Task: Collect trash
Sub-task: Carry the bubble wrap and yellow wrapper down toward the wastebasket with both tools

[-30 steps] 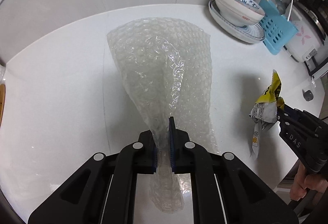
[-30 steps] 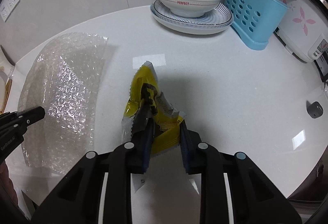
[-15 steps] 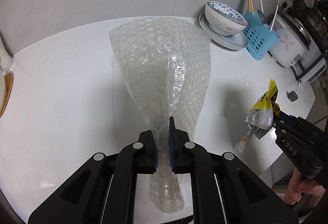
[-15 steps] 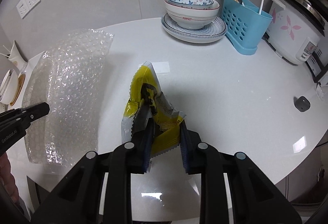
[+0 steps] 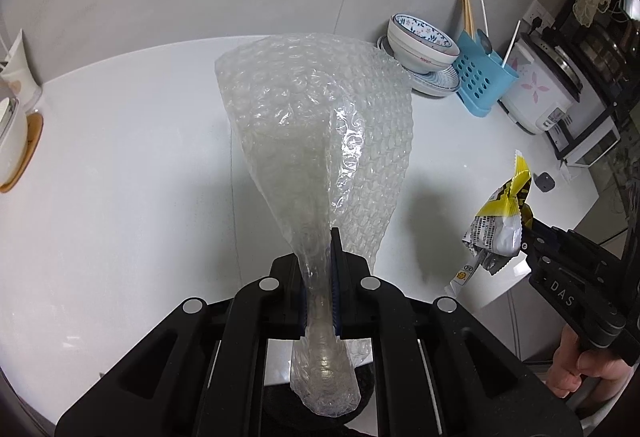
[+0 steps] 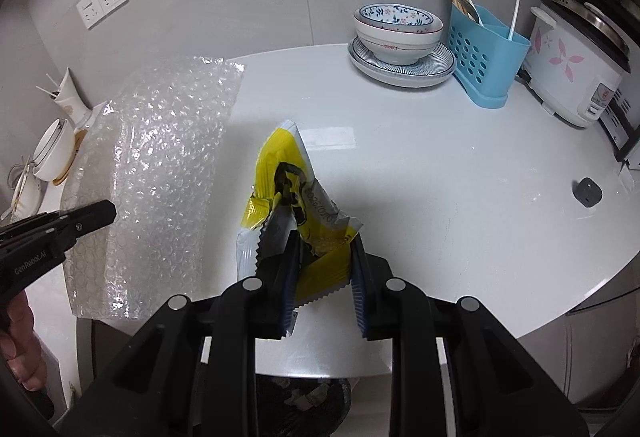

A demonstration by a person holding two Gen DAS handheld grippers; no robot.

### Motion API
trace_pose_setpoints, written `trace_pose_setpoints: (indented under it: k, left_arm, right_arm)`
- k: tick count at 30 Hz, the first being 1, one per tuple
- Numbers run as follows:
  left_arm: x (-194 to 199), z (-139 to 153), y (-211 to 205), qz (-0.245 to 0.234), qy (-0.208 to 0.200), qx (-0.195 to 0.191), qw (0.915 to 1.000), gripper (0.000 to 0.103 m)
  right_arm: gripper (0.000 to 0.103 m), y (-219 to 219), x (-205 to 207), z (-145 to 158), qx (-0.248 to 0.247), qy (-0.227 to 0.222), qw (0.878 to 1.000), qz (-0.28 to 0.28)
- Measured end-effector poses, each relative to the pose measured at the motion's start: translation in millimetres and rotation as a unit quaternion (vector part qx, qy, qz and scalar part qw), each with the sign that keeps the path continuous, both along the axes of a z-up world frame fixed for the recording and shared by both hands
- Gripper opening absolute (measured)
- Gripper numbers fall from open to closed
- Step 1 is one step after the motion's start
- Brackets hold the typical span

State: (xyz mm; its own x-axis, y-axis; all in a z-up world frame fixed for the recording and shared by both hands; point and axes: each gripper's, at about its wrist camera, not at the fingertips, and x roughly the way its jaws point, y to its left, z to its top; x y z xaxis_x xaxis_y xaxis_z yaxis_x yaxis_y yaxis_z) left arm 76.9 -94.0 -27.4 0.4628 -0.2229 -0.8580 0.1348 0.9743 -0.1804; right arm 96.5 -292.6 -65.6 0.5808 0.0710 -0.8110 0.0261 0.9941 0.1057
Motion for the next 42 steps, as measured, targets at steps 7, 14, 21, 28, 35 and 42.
trace_pose_setpoints:
  k: [7,14,21,28,35,42]
  left_arm:
    - [-28,2,6,0.005,0.001,-0.006,1.0,0.007]
    - [-61,1,6,0.007,0.001,-0.008,0.9999,0.007]
    - [-96,-8,6,0.01,0.007,-0.009,0.9999,0.007]
    - [-125,-23,5,0.009,0.021,-0.009,0.9997,0.007]
    - [-155,-39,8,0.01,0.036,-0.009,0.9993,0.007]
    - [-190,-55,16,0.007,0.054,-0.012,0.9984,0.007]
  right_arm:
    - [0.023,1,-29,0,0.004,0.0,1.0,0.004]
    - [0.023,1,-57,-12,0.008,0.009,1.0,0.009]
    - [0.023,6,-89,-20,0.008,0.011,1.0,0.021]
    - [0.023,7,-115,-32,0.01,0.021,0.999,0.027]
    - [0.023,7,-138,-46,0.015,0.032,0.999,0.031]
    - [0.023,13,-155,-60,0.018,0.044,0.998,0.039]
